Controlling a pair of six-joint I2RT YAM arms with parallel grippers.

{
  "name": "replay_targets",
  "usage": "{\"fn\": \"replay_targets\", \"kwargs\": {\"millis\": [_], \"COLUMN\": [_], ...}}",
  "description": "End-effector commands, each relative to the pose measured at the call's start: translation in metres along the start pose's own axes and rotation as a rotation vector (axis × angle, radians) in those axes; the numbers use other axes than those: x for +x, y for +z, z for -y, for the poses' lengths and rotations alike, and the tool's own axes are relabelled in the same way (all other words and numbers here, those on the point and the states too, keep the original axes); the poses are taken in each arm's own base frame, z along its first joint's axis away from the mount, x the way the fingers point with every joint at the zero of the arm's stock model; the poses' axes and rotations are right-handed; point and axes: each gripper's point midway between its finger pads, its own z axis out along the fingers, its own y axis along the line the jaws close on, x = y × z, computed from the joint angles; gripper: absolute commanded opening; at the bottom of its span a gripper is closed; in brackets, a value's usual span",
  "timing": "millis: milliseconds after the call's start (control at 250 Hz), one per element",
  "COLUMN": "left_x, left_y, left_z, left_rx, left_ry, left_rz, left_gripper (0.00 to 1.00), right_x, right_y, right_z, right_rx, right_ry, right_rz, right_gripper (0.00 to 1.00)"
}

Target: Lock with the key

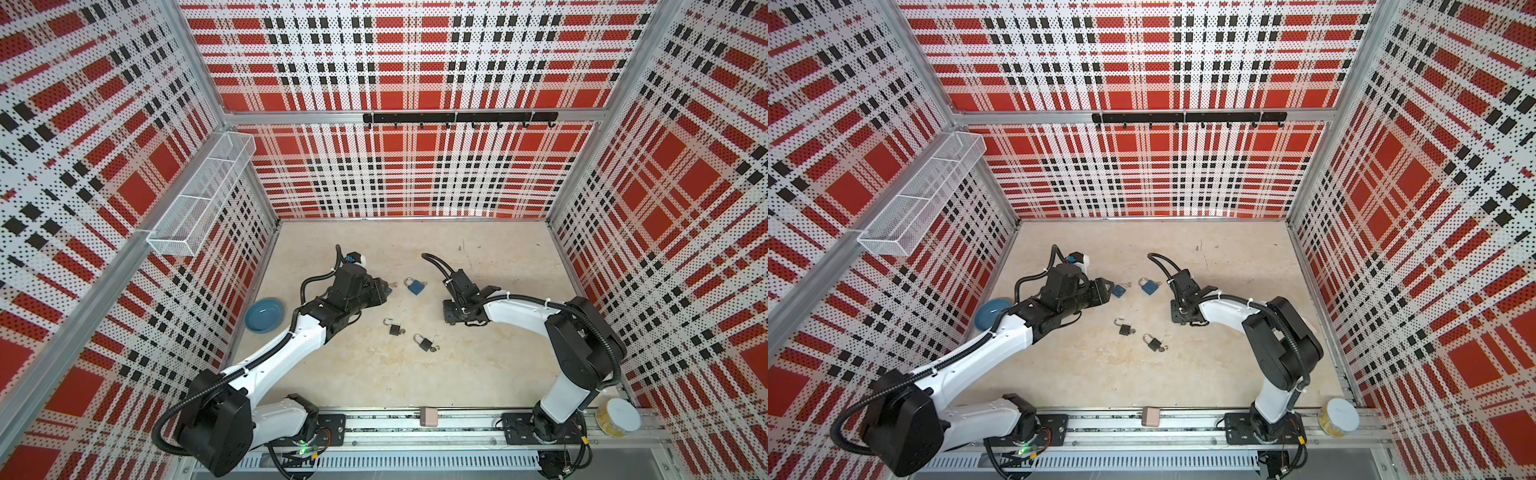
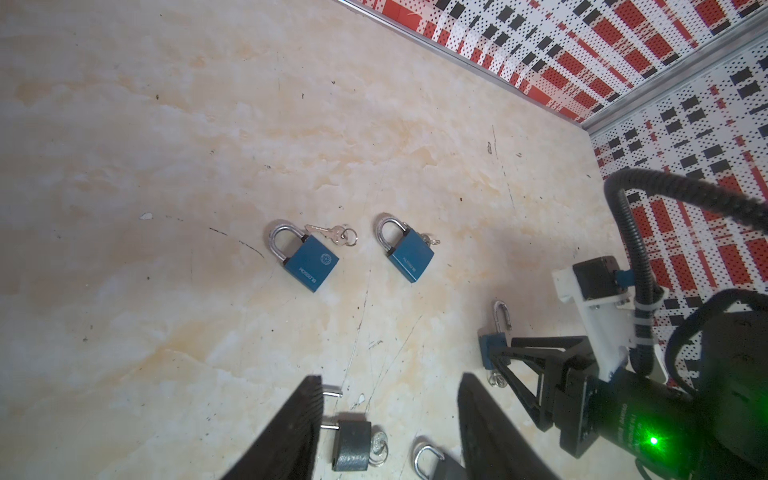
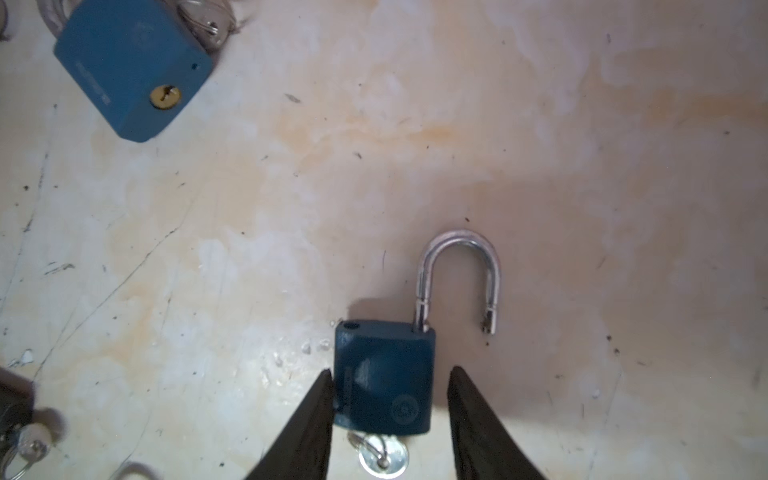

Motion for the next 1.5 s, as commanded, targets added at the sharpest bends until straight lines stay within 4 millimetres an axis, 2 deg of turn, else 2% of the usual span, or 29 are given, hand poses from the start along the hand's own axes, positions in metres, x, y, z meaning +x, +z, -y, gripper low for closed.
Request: {"fn": "replay_targets", "kwargs": {"millis": [0,308,620,828,988,1180,1332,1496], "left_x": [-0.001,-0.001,-0.001,0.0,-0.002,0.0,0.004,0.009], "left_y": [-0.004,-0.008,-0.011,-0.012,-0.016,-0.021,-0.028,-0.035], "left_z": [-0.003,-0.007,-0.01,-0.014,-0.014,-0.007,0.01,0.034], "left_rx": [0.01,0.01,0.006,-0.001,-0.004,0.03,0.111,0.211], "left_ry": [-0.012,-0.022,-0.029,-0.035,-0.032,-0.017,-0.015,0.008], "left_rz": [0.013,0.02,0.025,0.027,0.029,0.004,-0.019,-0.037], "left_gripper": [0.55,0.55,0.55,0.55,0.55,0.54,0.52,0.5], "right_x": [-0.008,-0.005,0.006,0.005,-0.007,-0.023,-0.028,-0.023], "right_y": [0.004,0.013,0.019,0.014,-0.001,-0.034,-0.064,-0.091], "right_z": [-0.001,0.0,0.009,0.008,-0.004,-0.031,-0.053,-0.075], "right_rx": [0.009,0.025,0.081,0.07,0.014,-0.142,-0.252,-0.338], "right_ry": [0.02,0.024,-0.007,-0.033,-0.078,-0.161,-0.243,-0.323], "right_rz": [0.01,-0.014,-0.062,-0.046,-0.001,0.071,0.105,0.122], "right_gripper": [0.47,0.47,0.45,0.23,0.15,0.11,0.11,0.11]}}
